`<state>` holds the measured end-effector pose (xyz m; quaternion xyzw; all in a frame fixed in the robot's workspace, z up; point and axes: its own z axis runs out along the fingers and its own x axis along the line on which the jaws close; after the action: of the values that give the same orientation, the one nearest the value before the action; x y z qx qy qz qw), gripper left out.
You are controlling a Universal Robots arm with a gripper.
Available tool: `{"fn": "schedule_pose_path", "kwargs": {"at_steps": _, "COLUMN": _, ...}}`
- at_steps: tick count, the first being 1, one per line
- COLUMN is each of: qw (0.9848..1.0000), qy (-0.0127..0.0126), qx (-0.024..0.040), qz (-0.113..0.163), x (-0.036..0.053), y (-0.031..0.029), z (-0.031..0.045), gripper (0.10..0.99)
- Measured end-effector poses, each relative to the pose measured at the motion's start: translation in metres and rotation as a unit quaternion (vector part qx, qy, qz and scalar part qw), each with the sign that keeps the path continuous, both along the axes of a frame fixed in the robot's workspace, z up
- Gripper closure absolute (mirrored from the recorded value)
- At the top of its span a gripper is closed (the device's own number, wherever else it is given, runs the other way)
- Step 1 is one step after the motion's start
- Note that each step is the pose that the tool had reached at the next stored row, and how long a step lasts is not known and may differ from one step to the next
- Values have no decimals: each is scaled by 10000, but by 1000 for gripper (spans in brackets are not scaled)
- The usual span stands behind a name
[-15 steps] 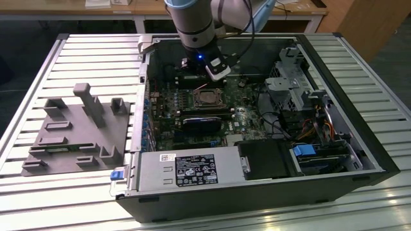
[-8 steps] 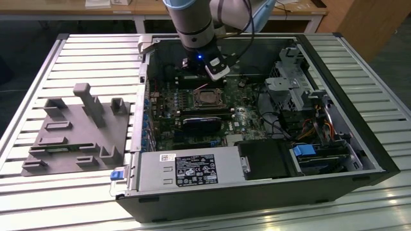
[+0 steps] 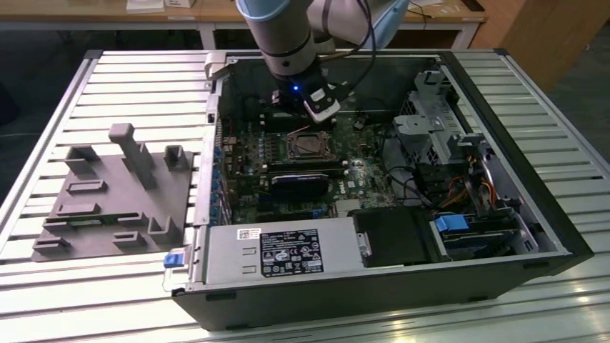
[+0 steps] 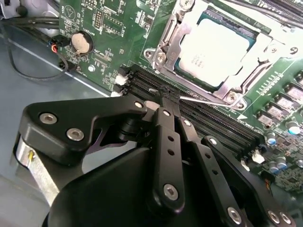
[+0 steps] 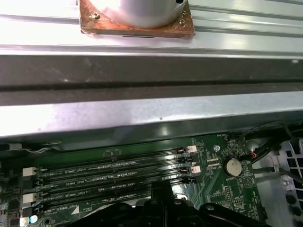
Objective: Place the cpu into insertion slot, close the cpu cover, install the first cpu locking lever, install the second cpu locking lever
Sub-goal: 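Install the first cpu locking lever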
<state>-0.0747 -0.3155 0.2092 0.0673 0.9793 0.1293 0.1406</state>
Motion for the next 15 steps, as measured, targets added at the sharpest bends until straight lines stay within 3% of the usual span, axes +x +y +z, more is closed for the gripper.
{"fn": "schedule_pose_path", "kwargs": {"at_steps": 15, "qw": 9990, "qy": -10, "qx": -4, "qz": -444, "x": -37, "y": 74, "z": -76, "gripper": 984}}
